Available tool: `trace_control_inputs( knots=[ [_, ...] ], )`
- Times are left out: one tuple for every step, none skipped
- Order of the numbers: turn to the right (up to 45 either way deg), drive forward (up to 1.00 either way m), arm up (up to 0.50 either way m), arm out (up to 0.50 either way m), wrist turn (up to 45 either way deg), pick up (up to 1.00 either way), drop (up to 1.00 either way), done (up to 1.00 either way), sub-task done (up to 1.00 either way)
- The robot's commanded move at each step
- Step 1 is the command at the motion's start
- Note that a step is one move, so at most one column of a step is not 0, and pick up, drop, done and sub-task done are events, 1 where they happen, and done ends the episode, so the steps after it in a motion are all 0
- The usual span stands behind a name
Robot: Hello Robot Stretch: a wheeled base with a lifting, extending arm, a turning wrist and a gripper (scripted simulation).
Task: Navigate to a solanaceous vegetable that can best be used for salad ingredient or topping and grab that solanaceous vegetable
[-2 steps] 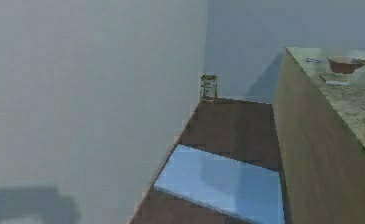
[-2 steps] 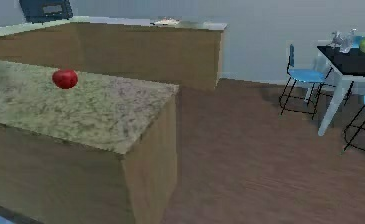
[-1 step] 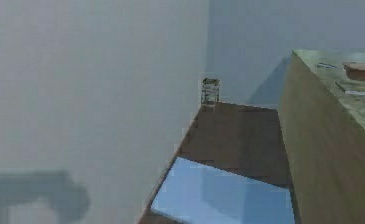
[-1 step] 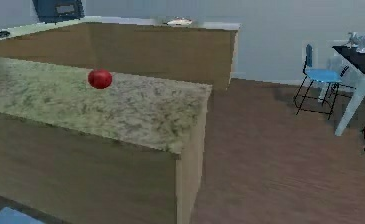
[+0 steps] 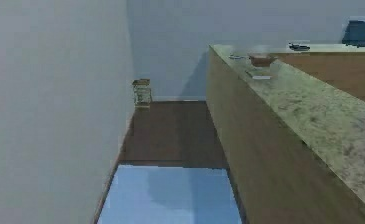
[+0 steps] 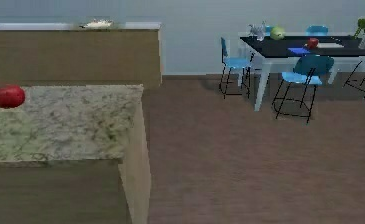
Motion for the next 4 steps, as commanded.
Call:
trace_control_inputs(
  knots=[
    [0.0,0.40,0.00,0.00,0.0,0.00,0.00,0.00,0.00],
    [-21.0,0.00,0.00,0.00,0.0,0.00,0.00,0.00,0.00],
    [45.0,0.00,0.00,0.00,0.0,0.00,0.00,0.00,0.00],
    [9.0,0.00,0.00,0.00,0.0,0.00,0.00,0.00,0.00]
  ],
)
